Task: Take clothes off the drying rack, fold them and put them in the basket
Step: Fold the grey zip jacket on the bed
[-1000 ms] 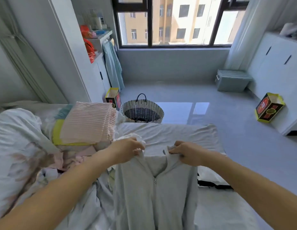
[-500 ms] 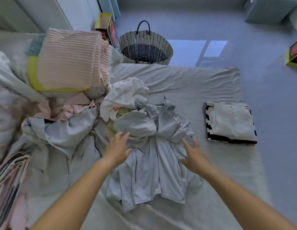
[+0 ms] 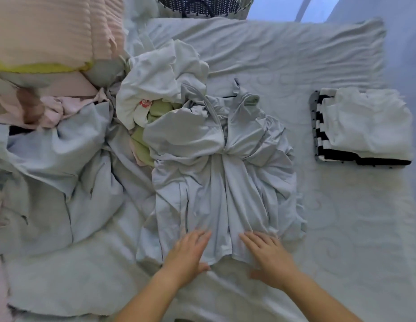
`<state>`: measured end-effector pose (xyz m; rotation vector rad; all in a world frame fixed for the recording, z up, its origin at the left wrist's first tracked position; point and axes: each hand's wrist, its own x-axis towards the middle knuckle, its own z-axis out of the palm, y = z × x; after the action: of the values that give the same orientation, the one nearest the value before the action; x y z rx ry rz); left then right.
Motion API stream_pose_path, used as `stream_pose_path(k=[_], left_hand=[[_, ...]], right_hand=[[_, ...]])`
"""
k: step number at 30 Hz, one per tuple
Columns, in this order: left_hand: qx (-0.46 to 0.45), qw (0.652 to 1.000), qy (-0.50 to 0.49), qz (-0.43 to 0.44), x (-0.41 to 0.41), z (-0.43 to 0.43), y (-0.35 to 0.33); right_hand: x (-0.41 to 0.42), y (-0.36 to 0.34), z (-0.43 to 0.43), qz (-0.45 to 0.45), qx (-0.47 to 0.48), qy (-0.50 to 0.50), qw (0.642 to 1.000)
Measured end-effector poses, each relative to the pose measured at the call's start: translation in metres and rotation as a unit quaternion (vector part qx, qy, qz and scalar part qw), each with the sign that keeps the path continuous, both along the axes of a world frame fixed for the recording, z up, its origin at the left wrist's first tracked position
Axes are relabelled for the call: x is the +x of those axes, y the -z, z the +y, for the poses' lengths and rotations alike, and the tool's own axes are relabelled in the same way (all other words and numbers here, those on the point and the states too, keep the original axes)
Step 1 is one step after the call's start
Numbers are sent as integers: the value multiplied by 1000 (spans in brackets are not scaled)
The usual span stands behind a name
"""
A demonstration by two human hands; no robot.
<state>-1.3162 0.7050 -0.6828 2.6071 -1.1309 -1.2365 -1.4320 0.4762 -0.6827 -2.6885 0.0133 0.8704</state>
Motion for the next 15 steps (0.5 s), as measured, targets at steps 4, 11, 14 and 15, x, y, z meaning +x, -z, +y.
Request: stream_pose_path(k=[4, 11, 14, 15], left_hand=[[8, 996, 63, -60, -20, 10, 45], [-128, 986, 7, -110, -1, 17, 50], [-135, 984, 59, -97, 22, 21, 39], [-138, 982, 87, -94, 29, 24, 37]], right_hand=[[-18, 42, -9, -4, 0, -41, 999], [-11, 61, -41, -267, 24, -23, 963], [-3, 57, -61, -257, 42, -92, 961], [-3, 53, -68, -248, 42, -120, 960]])
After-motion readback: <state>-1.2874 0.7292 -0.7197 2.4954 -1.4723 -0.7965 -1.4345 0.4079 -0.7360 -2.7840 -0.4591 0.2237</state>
